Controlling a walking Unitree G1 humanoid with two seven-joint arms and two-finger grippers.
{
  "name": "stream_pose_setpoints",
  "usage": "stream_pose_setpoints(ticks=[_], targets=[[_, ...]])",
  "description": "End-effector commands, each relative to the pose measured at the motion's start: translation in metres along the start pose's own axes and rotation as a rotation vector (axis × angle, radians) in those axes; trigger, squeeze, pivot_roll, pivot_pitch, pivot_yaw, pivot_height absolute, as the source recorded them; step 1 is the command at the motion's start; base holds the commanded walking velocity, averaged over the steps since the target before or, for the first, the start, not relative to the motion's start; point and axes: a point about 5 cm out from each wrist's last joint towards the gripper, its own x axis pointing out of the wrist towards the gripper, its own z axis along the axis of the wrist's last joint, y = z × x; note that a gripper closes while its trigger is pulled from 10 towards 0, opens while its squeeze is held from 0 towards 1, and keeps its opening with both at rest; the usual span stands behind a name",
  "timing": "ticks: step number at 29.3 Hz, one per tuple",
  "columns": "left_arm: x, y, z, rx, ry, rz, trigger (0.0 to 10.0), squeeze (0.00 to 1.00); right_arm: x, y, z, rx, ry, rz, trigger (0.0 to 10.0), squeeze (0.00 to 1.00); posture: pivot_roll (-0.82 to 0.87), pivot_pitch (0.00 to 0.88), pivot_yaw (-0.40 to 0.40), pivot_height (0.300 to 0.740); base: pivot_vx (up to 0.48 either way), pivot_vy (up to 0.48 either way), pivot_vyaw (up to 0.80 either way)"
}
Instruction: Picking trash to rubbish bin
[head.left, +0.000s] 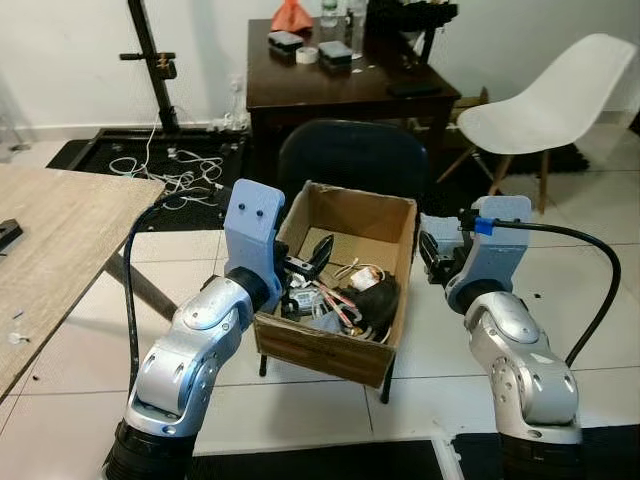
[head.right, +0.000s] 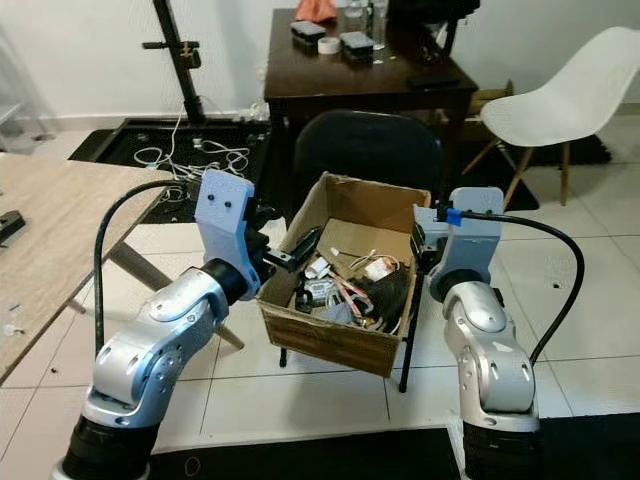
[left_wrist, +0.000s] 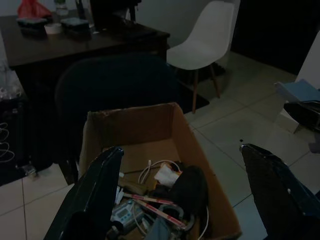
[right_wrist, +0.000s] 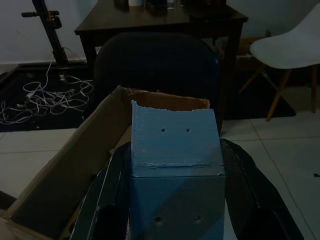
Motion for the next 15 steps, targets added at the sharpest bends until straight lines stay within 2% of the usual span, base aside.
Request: stream_pose_setpoints(ticks=[1,5,9,15], targets=[[-0.0011,0.004,-0.006,-0.005,0.031,0.018,10.0,0.0,-0.0006,0.002,-0.0032,0.007,0.012,0.008,10.0,0.0,0.16,0.066,0.031,0.74,0.0,0.0,0.0],[-0.0003,0.0027,-0.0055,-0.013,0.028,0.005,10.0,0.0,-0.0006,0.0019,-0.0033,0.006,0.013,0.008,10.0,0.0,0.16,0.066,0.031,0.74,0.0,0.264,0.0],[0.0003,0.0027,-0.0059,-0.007,0.032,0.007,10.0,0.0,-0.0008,0.0017,-0.0039,0.006,0.015,0.008,10.0,0.0,0.16,0.063,0.032,0.74,0.0,0.458,0.0],[0.0,0.0034,-0.0056,0.01,0.025,0.016,10.0,0.0,-0.0011,0.0017,-0.0048,0.006,0.019,0.008,10.0,0.0,0.16,0.063,0.034,0.74,0.0,0.0,0.0]])
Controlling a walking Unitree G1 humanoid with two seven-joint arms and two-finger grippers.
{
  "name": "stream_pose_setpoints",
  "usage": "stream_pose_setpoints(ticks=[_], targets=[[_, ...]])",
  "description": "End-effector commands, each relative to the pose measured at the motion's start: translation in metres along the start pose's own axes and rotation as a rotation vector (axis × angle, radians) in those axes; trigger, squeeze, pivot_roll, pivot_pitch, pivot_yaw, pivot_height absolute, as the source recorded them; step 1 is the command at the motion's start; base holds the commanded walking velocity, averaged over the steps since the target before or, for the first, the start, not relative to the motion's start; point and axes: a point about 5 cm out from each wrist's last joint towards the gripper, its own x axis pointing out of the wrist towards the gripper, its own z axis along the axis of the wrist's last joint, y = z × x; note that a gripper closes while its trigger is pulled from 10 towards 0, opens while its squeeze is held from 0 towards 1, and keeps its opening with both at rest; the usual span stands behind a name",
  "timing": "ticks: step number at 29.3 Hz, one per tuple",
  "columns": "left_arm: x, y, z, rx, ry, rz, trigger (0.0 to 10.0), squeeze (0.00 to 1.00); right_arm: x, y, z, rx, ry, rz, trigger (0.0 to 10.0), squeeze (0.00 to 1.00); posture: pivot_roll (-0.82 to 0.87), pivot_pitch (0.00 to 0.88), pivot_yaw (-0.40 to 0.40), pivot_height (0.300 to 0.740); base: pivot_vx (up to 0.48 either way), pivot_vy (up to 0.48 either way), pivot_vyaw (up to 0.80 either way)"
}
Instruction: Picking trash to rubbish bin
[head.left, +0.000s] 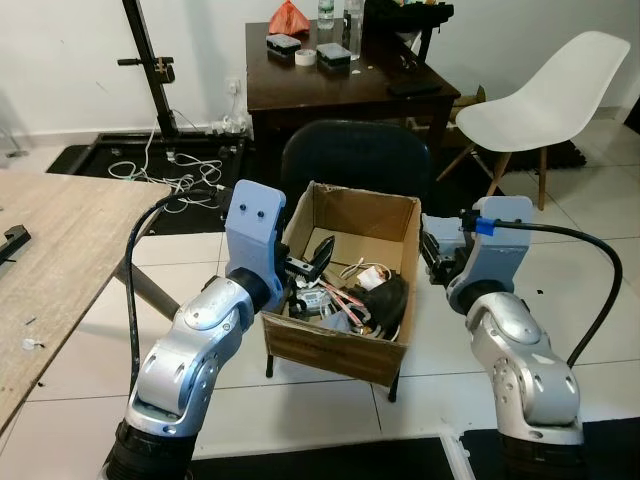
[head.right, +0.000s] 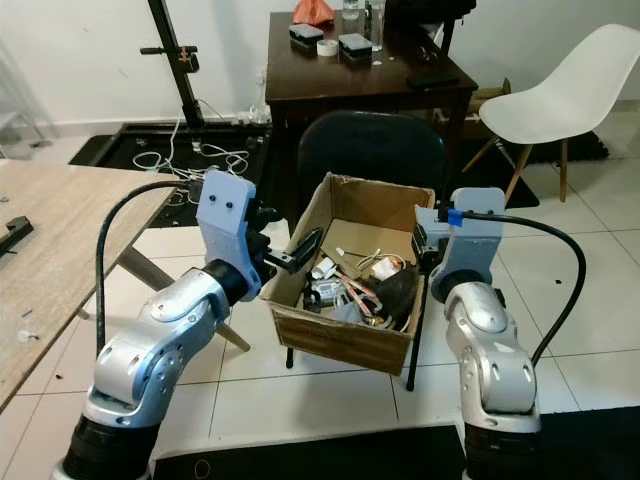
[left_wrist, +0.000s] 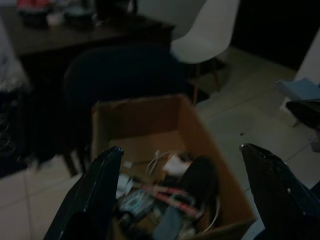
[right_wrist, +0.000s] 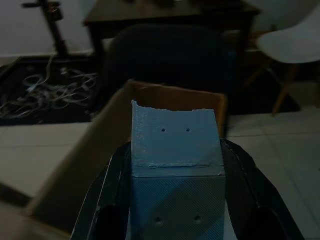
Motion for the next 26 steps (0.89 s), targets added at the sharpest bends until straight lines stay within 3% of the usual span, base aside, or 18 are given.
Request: stream_pose_setpoints(ticks=[1,13,18,26], targets=[[-0.0009,0.0027,-0.0025,0.017,0.01,0.017,10.0,0.0,-0.0008,0.0009,-0.0041,0.006,0.017,0.005,10.0,0.0,0.16,0.063,0.034,0.74,0.0,0.0,0.0],[-0.0004,0.0046,-0.0013,0.007,-0.003,0.031,10.0,0.0,-0.0012,-0.0001,-0.0063,0.008,0.027,-0.002,10.0,0.0,0.16,0.075,0.036,0.74,0.0,0.0,0.0],[-0.0002,0.0037,-0.0015,0.006,0.0,0.026,10.0,0.0,-0.001,-0.0003,-0.0064,0.008,0.028,-0.004,10.0,0.0,0.16,0.078,0.035,0.74,0.0,0.478,0.0],[-0.0001,0.0025,0.0007,0.007,-0.017,0.018,10.0,0.0,-0.0006,-0.0009,-0.0068,0.01,0.03,-0.005,10.0,0.0,0.16,0.081,0.032,0.74,0.0,0.0,0.0]])
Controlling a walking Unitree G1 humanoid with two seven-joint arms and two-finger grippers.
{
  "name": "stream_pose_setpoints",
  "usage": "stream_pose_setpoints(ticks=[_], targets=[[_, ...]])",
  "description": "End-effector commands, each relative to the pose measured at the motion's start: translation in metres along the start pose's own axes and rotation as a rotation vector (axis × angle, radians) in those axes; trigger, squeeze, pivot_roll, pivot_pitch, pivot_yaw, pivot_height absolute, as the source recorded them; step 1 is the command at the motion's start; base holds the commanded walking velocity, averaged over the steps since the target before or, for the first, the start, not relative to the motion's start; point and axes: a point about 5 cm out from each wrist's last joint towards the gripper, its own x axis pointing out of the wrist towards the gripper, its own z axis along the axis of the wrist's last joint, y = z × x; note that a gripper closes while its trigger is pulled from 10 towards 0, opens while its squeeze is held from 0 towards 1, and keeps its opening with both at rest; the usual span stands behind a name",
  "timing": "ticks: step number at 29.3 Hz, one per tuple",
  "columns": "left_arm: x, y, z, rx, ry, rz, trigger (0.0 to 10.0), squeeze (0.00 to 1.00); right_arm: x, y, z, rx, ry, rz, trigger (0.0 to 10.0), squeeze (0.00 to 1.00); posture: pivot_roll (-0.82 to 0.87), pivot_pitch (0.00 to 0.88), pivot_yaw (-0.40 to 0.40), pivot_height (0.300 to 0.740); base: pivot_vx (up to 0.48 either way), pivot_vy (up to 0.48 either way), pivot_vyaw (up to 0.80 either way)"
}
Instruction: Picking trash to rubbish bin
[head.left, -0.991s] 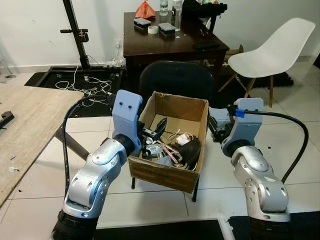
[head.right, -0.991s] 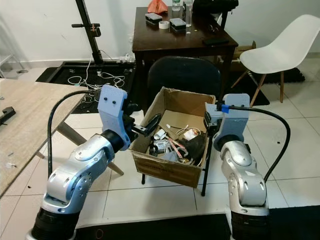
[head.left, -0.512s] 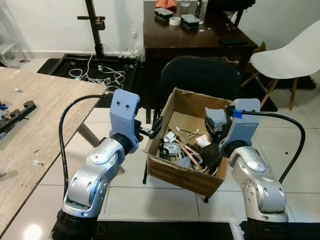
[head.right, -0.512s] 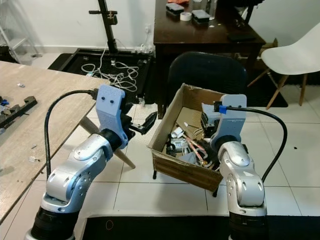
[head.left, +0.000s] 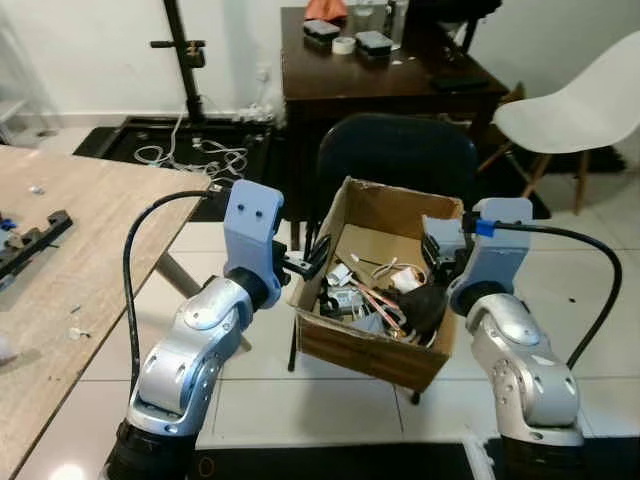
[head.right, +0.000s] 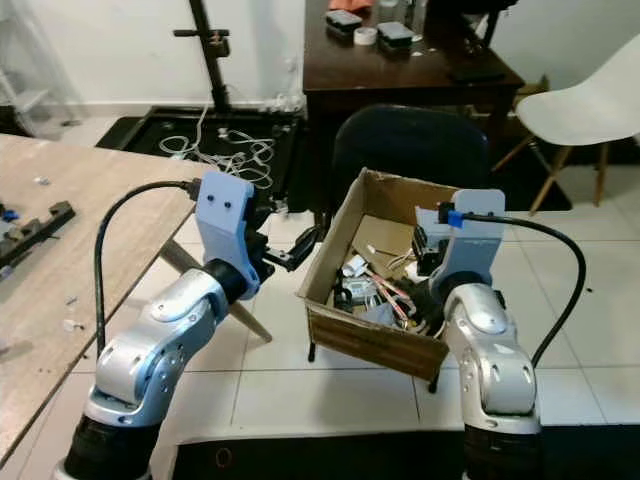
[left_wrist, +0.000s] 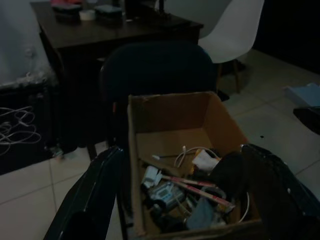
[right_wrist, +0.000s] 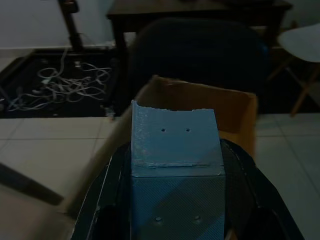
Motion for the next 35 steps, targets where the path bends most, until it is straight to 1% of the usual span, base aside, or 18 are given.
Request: stream_pose_setpoints(ticks=[1,9,15,18,21,29,31,34,35], targets=[[0.0,0.0,0.001,-0.011,-0.002,-0.004,10.0,0.0,0.0,-0.001,-0.006,0.006,0.026,-0.002,10.0,0.0,0.16,0.081,0.032,0.74,0.0,0.0,0.0],[-0.001,-0.001,0.003,-0.017,-0.012,-0.027,10.0,0.0,0.0,-0.001,-0.01,0.004,0.037,-0.011,10.0,0.0,0.17,0.084,0.03,0.74,0.0,0.0,0.0],[-0.001,-0.002,0.003,-0.018,-0.01,-0.031,10.0,0.0,0.0,-0.005,-0.013,0.001,0.05,-0.03,10.0,0.0,0.17,0.084,0.03,0.74,0.0,0.0,0.0],[0.0,-0.004,0.002,-0.025,0.0,-0.051,10.0,0.0,-0.001,-0.01,-0.018,-0.006,0.073,-0.055,10.0,0.0,0.17,0.086,0.029,0.74,0.0,0.0,0.0],[-0.001,-0.005,0.002,-0.033,0.0,-0.063,10.0,0.0,-0.001,-0.012,-0.021,-0.005,0.085,-0.063,10.0,0.0,0.17,0.086,0.029,0.74,0.0,0.0,0.0],[-0.001,-0.006,0.001,-0.037,0.009,-0.076,10.0,0.0,-0.002,-0.012,-0.025,-0.009,0.1,-0.056,10.0,0.0,0.17,0.089,0.031,0.74,0.0,0.0,0.0],[-0.001,-0.004,-0.002,-0.026,0.024,-0.069,10.0,0.0,-0.002,-0.01,-0.027,-0.018,0.105,-0.035,10.0,0.0,0.16,0.092,0.033,0.74,0.304,0.0,0.0],[-0.003,0.005,-0.01,0.008,0.068,-0.036,10.0,0.0,0.0,-0.008,-0.03,-0.047,0.117,-0.002,10.0,0.0,0.16,0.092,0.033,0.74,0.311,0.0,0.0],[-0.003,0.005,-0.01,0.008,0.068,-0.036,10.0,0.0,0.0,-0.008,-0.03,-0.047,0.117,-0.002,10.0,0.0,0.16,0.092,0.033,0.74,0.319,0.0,0.0]])
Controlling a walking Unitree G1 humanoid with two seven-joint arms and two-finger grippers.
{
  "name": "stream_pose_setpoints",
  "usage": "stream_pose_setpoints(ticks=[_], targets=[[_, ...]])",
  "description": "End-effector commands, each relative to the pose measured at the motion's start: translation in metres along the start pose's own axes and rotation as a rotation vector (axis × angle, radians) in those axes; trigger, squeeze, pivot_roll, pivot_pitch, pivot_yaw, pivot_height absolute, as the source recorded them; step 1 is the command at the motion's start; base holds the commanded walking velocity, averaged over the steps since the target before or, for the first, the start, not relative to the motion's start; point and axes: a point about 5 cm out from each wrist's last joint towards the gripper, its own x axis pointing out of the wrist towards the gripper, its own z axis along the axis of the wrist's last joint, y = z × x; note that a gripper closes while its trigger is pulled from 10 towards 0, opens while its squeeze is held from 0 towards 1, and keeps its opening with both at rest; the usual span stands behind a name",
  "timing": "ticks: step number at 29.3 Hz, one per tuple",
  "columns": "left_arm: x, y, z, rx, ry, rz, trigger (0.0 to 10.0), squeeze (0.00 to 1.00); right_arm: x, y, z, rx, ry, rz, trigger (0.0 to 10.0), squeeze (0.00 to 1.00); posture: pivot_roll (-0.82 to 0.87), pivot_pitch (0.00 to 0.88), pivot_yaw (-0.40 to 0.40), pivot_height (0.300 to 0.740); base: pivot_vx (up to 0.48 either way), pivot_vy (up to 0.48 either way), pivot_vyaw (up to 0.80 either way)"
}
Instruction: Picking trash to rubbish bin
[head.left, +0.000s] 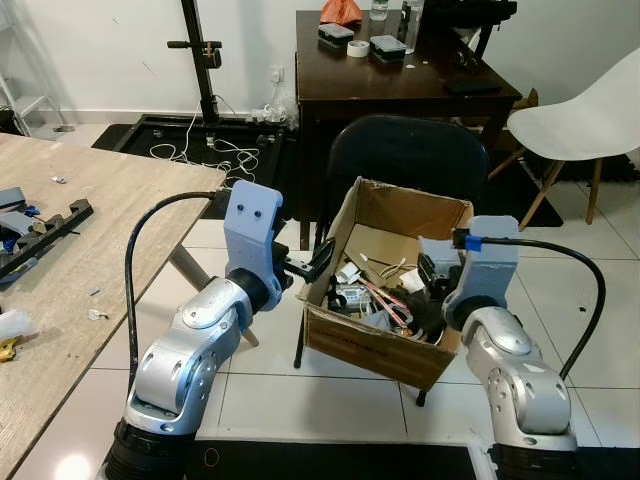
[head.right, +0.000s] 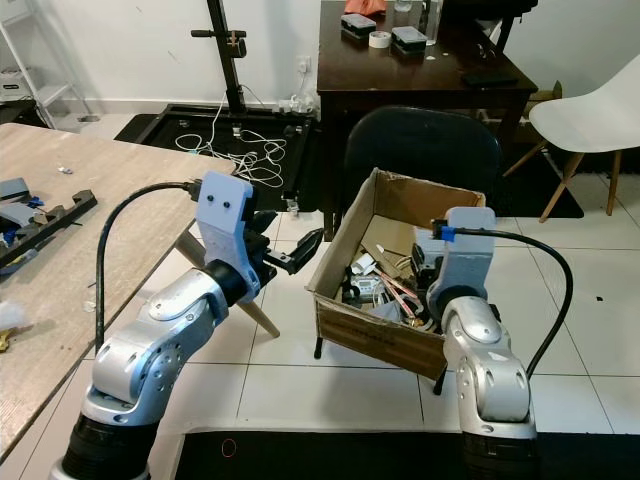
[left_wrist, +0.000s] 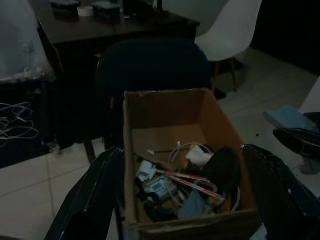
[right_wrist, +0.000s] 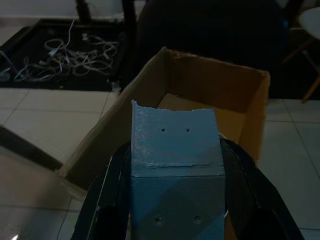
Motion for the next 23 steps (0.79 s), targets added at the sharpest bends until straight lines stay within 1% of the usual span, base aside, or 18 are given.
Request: stream_pose_setpoints(ticks=[1,7,9,10,13,23], targets=[[-0.002,0.006,-0.009,0.021,0.046,0.02,10.0,0.0,0.001,0.0,-0.005,-0.015,0.014,0.011,10.0,0.0,0.16,0.092,0.033,0.74,0.315,0.0,0.0],[-0.005,0.007,-0.017,0.019,0.066,0.013,10.0,0.0,0.001,0.001,-0.008,-0.032,0.029,0.031,10.0,0.0,0.16,0.091,0.026,0.74,0.318,0.0,0.0],[-0.008,0.005,-0.027,0.04,0.087,-0.014,10.0,0.0,0.001,0.003,-0.013,-0.048,0.047,0.046,10.0,0.0,0.16,0.089,0.026,0.74,0.319,0.0,0.0],[-0.008,0.005,-0.027,0.04,0.087,-0.014,10.0,0.0,0.001,0.003,-0.013,-0.048,0.047,0.046,10.0,0.0,0.16,0.089,0.026,0.74,0.319,0.0,0.0],[-0.011,0.005,-0.035,0.052,0.11,-0.035,10.0,0.0,0.001,0.003,-0.017,-0.062,0.066,0.06,10.0,0.0,0.15,0.09,0.026,0.74,0.319,0.0,0.0],[-0.013,0.003,-0.041,0.053,0.128,-0.054,10.0,0.0,0.0,0.005,-0.024,-0.089,0.095,0.096,10.0,0.0,0.15,0.092,0.013,0.74,0.318,0.0,0.0]])
